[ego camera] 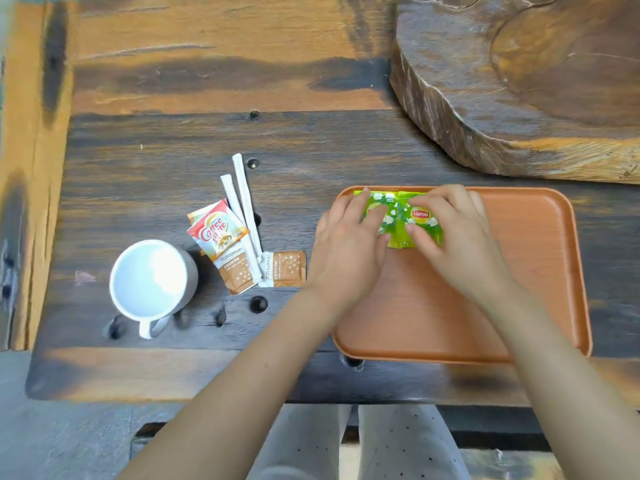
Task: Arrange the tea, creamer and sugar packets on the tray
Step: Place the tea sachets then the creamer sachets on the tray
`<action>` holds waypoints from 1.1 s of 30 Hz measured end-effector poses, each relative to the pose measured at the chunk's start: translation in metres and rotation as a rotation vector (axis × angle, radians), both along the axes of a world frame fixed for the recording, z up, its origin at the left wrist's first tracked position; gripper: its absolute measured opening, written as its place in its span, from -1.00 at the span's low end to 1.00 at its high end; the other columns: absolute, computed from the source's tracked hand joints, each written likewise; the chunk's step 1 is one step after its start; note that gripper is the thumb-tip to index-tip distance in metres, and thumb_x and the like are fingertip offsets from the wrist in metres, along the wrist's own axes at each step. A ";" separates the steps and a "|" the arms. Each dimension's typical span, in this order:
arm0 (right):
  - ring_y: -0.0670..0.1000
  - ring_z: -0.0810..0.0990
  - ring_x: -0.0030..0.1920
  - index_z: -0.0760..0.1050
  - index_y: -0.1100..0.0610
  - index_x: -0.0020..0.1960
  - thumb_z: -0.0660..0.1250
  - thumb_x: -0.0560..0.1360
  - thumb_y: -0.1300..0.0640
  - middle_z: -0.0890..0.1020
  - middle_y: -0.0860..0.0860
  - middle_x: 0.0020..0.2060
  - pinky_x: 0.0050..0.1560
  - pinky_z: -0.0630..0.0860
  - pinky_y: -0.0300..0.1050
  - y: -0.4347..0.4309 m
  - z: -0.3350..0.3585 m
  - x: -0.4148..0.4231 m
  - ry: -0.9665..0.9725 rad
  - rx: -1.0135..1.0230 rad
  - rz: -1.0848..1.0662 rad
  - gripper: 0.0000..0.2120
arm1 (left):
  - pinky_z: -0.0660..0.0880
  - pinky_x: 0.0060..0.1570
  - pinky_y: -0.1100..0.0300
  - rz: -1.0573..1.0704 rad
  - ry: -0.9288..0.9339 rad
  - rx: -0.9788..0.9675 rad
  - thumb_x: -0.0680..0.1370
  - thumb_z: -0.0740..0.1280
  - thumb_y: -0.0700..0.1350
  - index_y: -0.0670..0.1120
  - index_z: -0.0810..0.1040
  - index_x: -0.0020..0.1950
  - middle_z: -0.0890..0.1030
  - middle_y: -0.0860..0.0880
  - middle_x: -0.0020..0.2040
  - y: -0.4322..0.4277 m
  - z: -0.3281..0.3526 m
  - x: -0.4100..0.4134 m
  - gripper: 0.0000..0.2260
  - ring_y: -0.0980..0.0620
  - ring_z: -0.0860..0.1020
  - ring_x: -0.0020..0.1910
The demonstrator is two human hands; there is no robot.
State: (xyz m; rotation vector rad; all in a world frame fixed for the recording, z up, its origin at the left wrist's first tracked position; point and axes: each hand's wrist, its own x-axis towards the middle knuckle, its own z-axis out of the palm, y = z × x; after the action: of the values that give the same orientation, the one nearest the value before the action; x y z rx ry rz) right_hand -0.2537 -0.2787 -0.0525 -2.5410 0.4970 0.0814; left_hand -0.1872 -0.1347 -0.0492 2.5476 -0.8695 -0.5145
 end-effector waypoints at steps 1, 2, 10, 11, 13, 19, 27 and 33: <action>0.17 0.45 0.11 0.53 0.13 0.14 0.32 0.46 0.10 0.53 0.13 0.05 0.18 0.33 -0.05 0.002 0.006 0.007 0.026 0.030 0.034 -0.73 | 0.31 0.37 -0.05 -0.031 0.038 0.027 0.53 0.24 -0.06 -0.09 0.47 0.32 0.43 -0.12 0.41 0.009 0.008 0.010 -0.63 -0.15 0.34 0.39; 0.15 0.49 0.08 0.54 0.14 0.11 0.32 0.47 0.12 0.55 0.13 0.03 0.14 0.35 -0.08 0.005 0.012 0.016 0.062 0.069 0.077 -0.77 | 0.33 0.35 -0.03 -0.063 0.091 0.061 0.54 0.23 -0.04 -0.07 0.46 0.33 0.46 -0.10 0.37 0.021 0.016 0.022 -0.63 -0.14 0.37 0.36; 0.12 0.56 0.10 0.50 0.10 0.15 0.29 0.49 0.05 0.62 0.08 0.09 0.15 0.48 -0.05 0.079 0.043 0.084 0.315 0.124 0.376 -0.74 | 0.44 0.20 0.06 0.063 0.177 0.417 0.53 0.29 -0.02 -0.03 0.40 0.37 0.54 -0.09 0.30 0.120 0.052 0.102 -0.59 -0.13 0.50 0.26; 0.13 0.54 0.14 0.49 0.10 0.17 0.28 0.49 0.03 0.60 0.09 0.13 0.17 0.47 -0.03 0.093 0.041 0.087 0.324 0.102 0.388 -0.72 | 0.44 0.17 0.05 0.108 0.164 0.455 0.51 0.30 -0.03 -0.05 0.40 0.36 0.55 -0.10 0.29 0.127 0.047 0.107 -0.59 -0.15 0.50 0.25; 0.14 0.47 0.22 0.46 0.11 0.20 0.26 0.51 0.02 0.56 0.10 0.18 0.22 0.40 -0.03 0.120 0.032 0.089 0.307 0.048 0.402 -0.69 | 0.44 0.15 0.01 0.167 0.158 0.542 0.48 0.34 -0.03 -0.10 0.37 0.36 0.53 -0.17 0.28 0.137 0.036 0.111 -0.53 -0.19 0.48 0.25; 0.15 0.33 0.24 0.35 0.12 0.29 0.29 0.47 0.02 0.44 0.10 0.19 0.24 0.35 0.05 0.180 0.005 0.078 0.184 -0.012 0.333 -0.58 | 0.40 0.24 -0.07 0.204 0.142 0.536 0.34 0.47 0.04 -0.16 0.32 0.36 0.37 -0.23 0.28 0.143 0.011 0.113 -0.33 -0.24 0.38 0.28; 0.12 0.33 0.22 0.33 0.08 0.34 0.35 0.43 -0.01 0.41 0.06 0.20 0.23 0.27 0.00 0.189 -0.021 0.069 0.056 -0.002 0.279 -0.48 | 0.44 0.00 0.09 0.214 0.277 0.520 0.39 0.46 -0.03 -0.23 0.51 0.17 0.55 -0.23 0.19 0.146 0.016 0.131 -0.56 -0.19 0.51 0.17; 0.11 0.33 0.23 0.31 0.08 0.36 0.29 0.47 -0.04 0.43 0.07 0.21 0.23 0.27 -0.02 0.180 -0.011 0.074 0.063 0.101 0.228 -0.49 | 0.30 -0.10 0.17 0.253 0.231 0.354 0.43 0.43 -0.03 -0.23 0.47 0.16 0.58 -0.20 0.15 0.143 0.039 0.135 -0.59 -0.18 0.51 0.14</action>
State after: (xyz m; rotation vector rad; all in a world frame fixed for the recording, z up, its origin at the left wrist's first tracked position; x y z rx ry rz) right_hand -0.1798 -0.0988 -0.0636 -2.4913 0.2194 0.2633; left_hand -0.0524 0.0082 -0.0100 2.7802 -0.3936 -0.9277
